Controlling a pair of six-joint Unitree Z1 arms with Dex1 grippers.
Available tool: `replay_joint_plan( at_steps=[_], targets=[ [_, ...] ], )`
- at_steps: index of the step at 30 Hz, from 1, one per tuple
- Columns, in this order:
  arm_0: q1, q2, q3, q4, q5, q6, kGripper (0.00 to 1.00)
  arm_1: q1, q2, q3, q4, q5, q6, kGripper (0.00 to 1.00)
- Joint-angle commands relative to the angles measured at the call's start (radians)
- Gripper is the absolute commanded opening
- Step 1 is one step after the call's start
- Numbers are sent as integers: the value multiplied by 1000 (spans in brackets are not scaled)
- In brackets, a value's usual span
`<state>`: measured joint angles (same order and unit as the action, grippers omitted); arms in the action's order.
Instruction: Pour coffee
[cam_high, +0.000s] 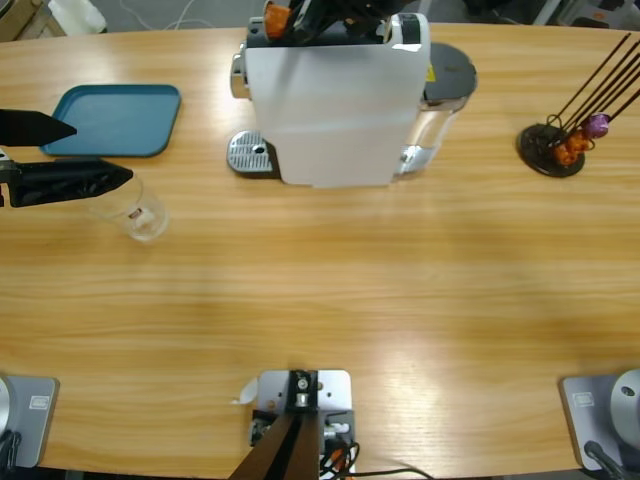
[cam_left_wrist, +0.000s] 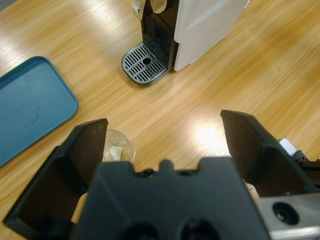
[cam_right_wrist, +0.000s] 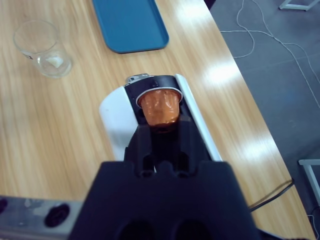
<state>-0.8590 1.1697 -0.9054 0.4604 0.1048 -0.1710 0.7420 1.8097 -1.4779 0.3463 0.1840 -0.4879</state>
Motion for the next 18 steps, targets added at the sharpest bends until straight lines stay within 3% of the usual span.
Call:
replay_joint_plan(
  at_steps=[1,2,4,12,13,14,17,18],
  targets=[
    [-11,19,38,-3,12,-12,977,8,24,53,14,-10,0,855],
    [-11,21,37,-3,12,-12,977,8,20,53,14,-20,0,944],
    [-11,22,36,-4,12,-12,977,8,12,49,14,-40,0,999],
    [-11,23,36,-5,10,-11,977,17,-24,48,14,-64,0,994],
    [-11,24,36,-6,10,-12,977,26,-37,45,14,-65,6,957],
    [-11,25,36,-7,10,-12,977,42,-55,40,15,-66,26,853],
    [-11,27,30,-9,10,-12,977,126,-95,-2,75,-66,191,515],
    [-11,26,26,-9,11,-12,977,154,-107,-8,100,-74,270,363]
  ],
)
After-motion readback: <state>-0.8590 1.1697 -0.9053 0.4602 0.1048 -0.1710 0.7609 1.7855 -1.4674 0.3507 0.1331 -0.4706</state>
